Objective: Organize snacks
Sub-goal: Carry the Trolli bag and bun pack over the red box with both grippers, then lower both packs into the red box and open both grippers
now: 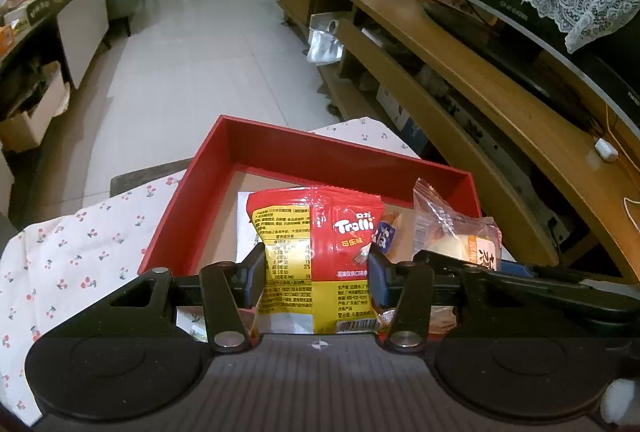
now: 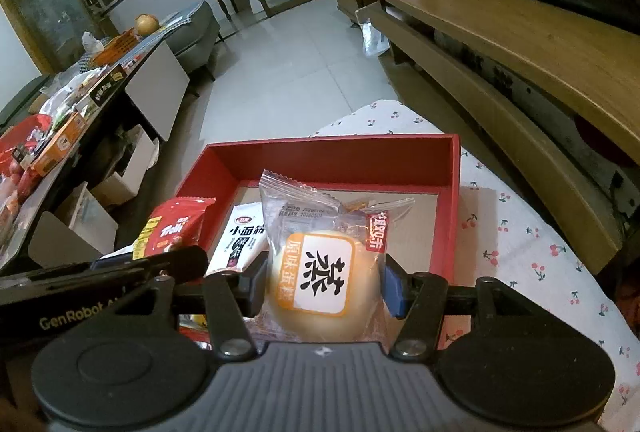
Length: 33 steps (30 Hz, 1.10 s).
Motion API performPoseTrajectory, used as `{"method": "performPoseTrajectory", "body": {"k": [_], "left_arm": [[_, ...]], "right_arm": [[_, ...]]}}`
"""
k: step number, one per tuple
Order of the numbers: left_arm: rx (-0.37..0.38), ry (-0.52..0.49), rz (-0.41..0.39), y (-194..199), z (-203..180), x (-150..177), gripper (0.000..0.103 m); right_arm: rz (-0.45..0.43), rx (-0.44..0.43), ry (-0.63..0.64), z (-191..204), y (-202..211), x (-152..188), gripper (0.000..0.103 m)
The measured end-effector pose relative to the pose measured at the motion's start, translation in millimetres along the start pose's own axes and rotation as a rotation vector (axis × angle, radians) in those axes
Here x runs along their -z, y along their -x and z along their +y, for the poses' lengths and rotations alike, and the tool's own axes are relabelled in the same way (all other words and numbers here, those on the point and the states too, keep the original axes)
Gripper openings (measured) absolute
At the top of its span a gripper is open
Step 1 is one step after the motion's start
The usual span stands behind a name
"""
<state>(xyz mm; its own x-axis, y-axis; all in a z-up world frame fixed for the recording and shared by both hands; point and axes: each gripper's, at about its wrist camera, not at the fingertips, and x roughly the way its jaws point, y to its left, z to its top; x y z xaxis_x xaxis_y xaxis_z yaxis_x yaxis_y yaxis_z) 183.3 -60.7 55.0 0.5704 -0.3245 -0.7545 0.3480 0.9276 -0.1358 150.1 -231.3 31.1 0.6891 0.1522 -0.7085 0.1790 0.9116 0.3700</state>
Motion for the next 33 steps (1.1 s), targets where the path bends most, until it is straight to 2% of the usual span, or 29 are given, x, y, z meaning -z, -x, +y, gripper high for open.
{"method": "performPoseTrajectory", "body": {"k": [26, 33], "left_arm": [[-0.052, 0.015, 0.03, -49, 12, -11, 0.057], [-0.074, 0.004, 0.041, -62, 9, -8, 0.058]], "right_arm": [[0.059, 0.027, -0.012, -5, -57, -13, 0.063], [0.059, 0.078, 0.02, -4, -66, -12, 0.063]]}}
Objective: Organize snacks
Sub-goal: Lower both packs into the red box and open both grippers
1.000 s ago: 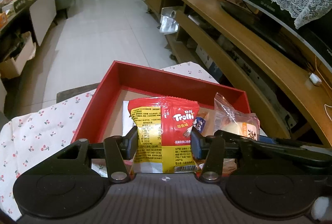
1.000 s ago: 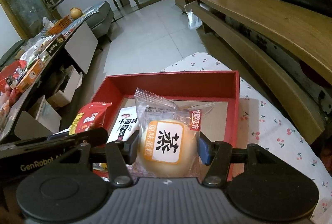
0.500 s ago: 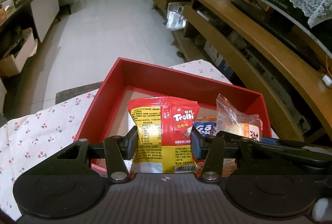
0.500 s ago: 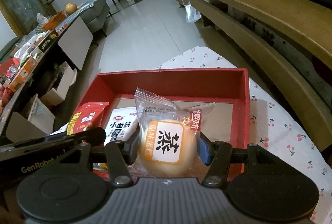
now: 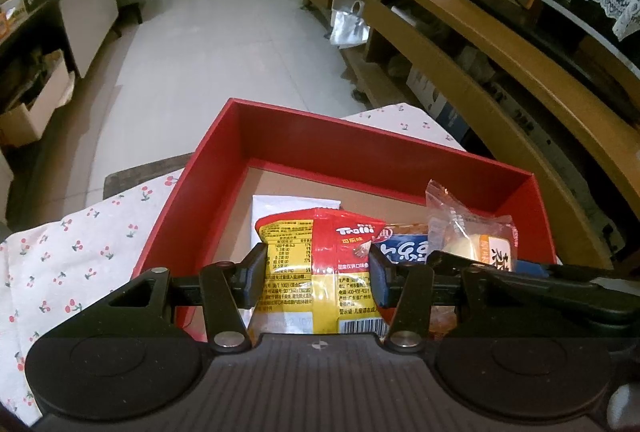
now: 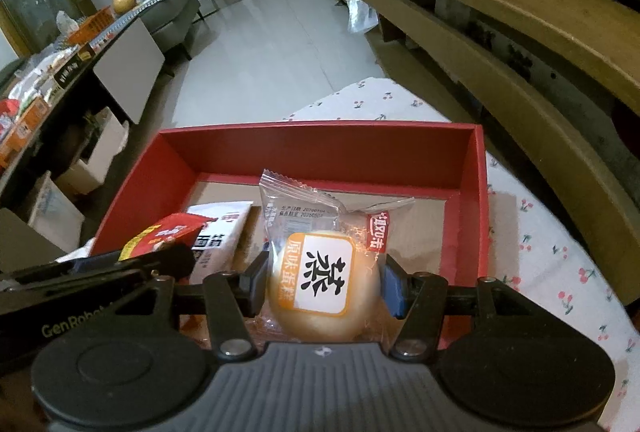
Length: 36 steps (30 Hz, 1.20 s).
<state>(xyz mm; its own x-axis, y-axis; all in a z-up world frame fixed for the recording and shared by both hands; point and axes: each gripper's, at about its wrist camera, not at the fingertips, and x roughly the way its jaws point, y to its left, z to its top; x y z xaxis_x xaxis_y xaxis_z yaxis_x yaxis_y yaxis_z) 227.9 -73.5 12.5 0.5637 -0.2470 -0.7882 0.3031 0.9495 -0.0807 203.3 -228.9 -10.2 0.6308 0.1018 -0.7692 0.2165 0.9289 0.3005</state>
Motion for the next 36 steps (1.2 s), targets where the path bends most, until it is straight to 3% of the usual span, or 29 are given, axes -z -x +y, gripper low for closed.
{"method": "performPoseTrajectory", "body": {"k": [8, 14, 36], "left_arm": [[-0.003, 0.01, 0.014, -4, 2, 2, 0.06], [-0.017, 0.008, 0.009, -1, 4, 3, 0.069], [0.003, 0.05, -0.046, 32, 12, 0, 0.079]], "right_arm": [[-0.002, 0.028, 0.032, 1, -3, 0, 0.064], [-0.02, 0.053, 0.069, 5, 1, 1, 0.065], [-0.113, 0.019, 0.091, 11, 31, -1, 0.073]]}}
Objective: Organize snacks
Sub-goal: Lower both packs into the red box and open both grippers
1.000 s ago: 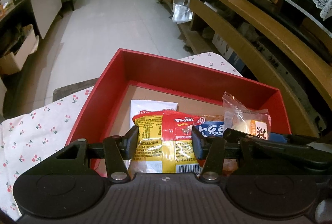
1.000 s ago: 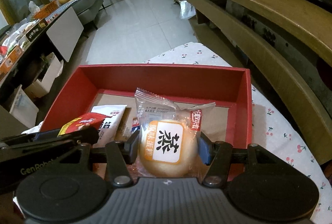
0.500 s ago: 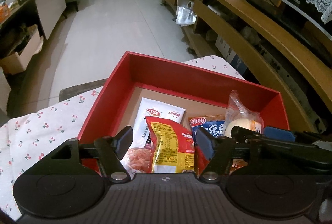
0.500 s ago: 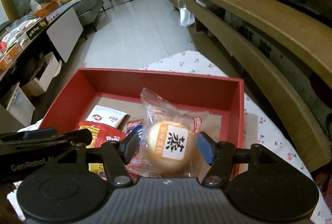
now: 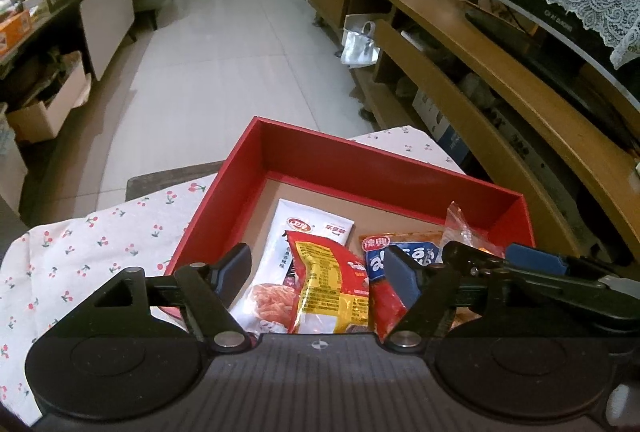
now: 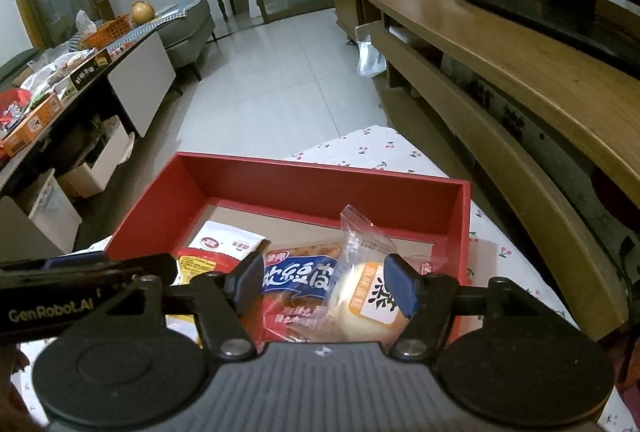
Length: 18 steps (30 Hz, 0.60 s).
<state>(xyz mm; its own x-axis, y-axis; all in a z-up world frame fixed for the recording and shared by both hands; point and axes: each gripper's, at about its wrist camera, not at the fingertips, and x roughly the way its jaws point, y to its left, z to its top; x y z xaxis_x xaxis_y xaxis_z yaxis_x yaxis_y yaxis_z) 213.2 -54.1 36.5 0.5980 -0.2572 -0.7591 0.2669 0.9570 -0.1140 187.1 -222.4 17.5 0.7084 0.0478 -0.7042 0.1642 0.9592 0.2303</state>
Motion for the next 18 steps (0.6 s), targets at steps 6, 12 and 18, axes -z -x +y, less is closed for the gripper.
{"method": "performPoseTrajectory", "body": {"k": [6, 12, 18], "left_arm": [[0.017, 0.007, -0.014, 12, 1, 2, 0.079], [0.031, 0.013, -0.022, 24, 1, 7, 0.079], [0.026, -0.012, -0.02, 39, 2, 21, 0.082]], "right_arm": [[-0.014, -0.01, -0.013, -1, 12, 1, 0.073], [-0.022, -0.016, -0.022, 1, 26, 7, 0.073], [0.003, -0.024, -0.005, 5, 42, 21, 0.073]]}}
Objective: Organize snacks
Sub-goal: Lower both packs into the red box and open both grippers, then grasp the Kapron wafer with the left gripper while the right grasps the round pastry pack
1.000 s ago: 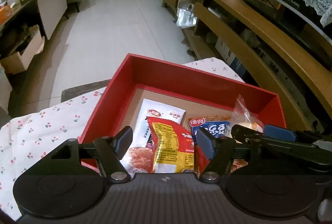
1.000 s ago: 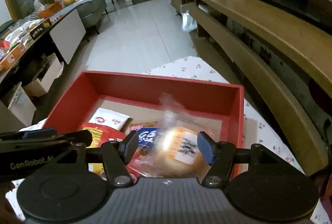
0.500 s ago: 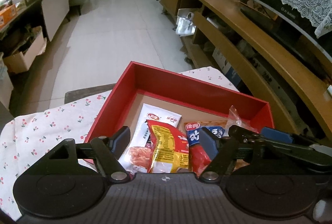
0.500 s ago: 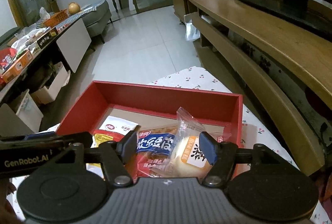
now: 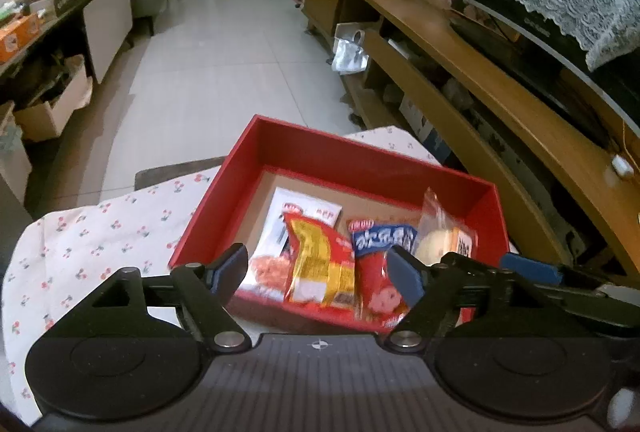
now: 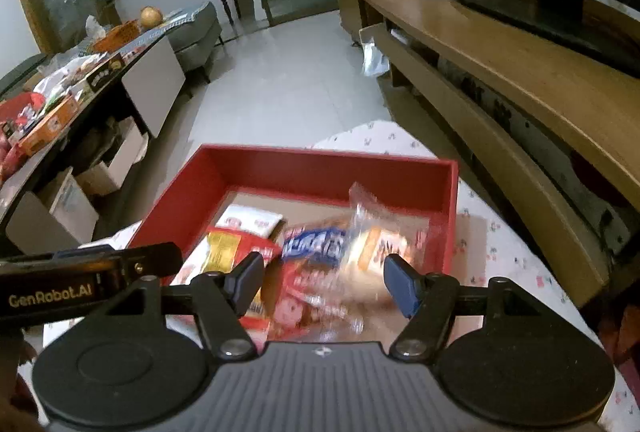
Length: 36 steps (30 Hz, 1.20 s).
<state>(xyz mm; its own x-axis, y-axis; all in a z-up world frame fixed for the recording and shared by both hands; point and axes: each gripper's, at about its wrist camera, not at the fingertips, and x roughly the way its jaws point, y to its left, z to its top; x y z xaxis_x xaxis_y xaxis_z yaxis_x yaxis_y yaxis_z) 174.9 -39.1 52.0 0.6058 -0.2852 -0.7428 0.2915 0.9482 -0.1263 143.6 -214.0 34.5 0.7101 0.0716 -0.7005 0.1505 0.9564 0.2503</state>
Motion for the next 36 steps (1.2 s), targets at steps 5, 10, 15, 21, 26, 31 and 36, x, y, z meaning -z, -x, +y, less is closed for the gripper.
{"method": "performPoseTrajectory", "body": {"k": [5, 10, 15, 21, 26, 31, 36], "left_arm": [[-0.006, -0.016, 0.014, 15, 5, 18, 0.083], [-0.02, -0.022, 0.039, 28, 18, 37, 0.085], [-0.026, 0.006, 0.078, 34, 35, 54, 0.085], [-0.034, 0.007, 0.103, 33, 43, 63, 0.085], [-0.022, -0.005, 0.156, 15, 44, 62, 0.085], [-0.027, -0.041, 0.182, -8, 44, 53, 0.086], [-0.019, -0.038, 0.252, -43, 50, 49, 0.086]], "right_arm": [[0.024, -0.005, 0.039, 9, 14, 17, 0.073], [0.064, -0.041, 0.07, 21, 26, 37, 0.073], [0.105, -0.072, 0.106, 33, 36, 60, 0.073], [0.17, -0.099, 0.118, 40, 40, 84, 0.074], [0.21, -0.092, 0.135, 41, 40, 98, 0.074], [0.257, -0.09, 0.151, 43, 35, 108, 0.076], [0.281, -0.099, 0.158, 42, 30, 112, 0.078]]}}
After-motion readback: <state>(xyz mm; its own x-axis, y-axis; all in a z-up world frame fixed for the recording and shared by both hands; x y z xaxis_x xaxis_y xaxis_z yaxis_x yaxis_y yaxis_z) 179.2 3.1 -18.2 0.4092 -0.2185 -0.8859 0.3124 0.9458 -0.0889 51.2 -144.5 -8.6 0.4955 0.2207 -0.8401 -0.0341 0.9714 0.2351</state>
